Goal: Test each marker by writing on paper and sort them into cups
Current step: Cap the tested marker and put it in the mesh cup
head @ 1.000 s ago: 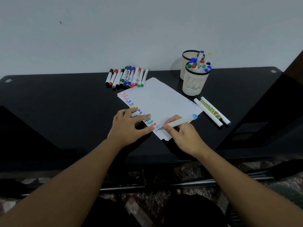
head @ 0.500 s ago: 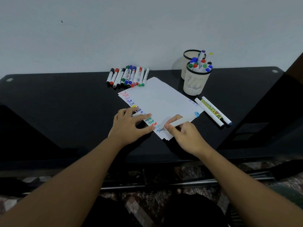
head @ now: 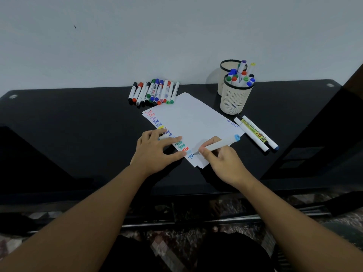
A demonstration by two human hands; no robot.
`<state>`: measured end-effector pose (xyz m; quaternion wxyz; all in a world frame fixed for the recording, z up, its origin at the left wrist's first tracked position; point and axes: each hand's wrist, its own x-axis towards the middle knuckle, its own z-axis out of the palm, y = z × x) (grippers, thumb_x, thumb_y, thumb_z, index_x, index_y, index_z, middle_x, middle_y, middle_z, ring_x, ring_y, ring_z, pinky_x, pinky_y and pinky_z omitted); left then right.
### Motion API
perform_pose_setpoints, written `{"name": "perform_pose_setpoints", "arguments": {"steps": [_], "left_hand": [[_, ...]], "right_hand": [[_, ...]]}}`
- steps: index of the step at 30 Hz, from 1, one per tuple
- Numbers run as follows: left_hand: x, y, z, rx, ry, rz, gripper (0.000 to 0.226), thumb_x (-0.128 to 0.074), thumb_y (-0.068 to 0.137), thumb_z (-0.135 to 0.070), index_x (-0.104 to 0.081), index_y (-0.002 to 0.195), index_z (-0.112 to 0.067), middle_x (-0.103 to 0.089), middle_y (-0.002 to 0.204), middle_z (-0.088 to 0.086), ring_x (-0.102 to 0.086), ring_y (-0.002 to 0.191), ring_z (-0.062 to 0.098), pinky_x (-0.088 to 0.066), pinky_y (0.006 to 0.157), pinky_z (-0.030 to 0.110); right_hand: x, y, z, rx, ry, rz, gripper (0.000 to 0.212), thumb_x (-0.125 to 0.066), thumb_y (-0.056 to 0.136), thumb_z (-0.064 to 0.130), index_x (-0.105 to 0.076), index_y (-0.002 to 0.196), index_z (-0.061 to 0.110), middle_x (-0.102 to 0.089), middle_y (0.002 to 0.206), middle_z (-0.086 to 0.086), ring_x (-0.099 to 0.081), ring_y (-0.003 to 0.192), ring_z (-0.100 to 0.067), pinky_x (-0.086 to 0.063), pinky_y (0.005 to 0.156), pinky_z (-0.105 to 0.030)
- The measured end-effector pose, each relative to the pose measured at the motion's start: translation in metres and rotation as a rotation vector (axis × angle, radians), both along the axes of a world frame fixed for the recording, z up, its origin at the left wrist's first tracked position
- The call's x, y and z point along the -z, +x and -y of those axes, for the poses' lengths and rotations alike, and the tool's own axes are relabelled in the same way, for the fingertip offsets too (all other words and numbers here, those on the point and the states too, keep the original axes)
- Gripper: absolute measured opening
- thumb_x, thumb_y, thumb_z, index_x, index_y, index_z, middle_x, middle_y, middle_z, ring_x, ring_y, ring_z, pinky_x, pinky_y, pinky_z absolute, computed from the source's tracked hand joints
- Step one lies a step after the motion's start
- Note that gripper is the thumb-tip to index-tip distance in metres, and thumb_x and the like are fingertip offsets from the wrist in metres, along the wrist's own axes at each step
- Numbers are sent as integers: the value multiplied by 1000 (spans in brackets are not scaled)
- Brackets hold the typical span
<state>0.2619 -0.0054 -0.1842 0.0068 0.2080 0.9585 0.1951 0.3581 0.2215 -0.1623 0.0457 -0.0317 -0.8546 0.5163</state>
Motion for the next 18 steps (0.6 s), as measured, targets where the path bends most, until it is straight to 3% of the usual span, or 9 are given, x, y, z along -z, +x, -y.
{"name": "perform_pose_setpoints", "arguments": {"steps": [7,18], "left_hand": [[-1,0,0,1,-3,2,61,-45,80,-87,-47,136,-64,-29,158,-15,-16,143,16,-15,120,44],[-1,1,0,5,4,-2,59,-47,81,-85,-48,136,-64,-29,157,-15,-17,142,16,-16,120,45]], "right_hand": [[-2,1,0,-22,18,12,7,-60,103,34,-64,100,30,-69,94,8,-62,92,-13,-53,83,-38],[0,-1,1,-14,39,1,7,-59,104,35,-64,103,31,-68,96,15,-61,93,-5,-50,76,-23]]}}
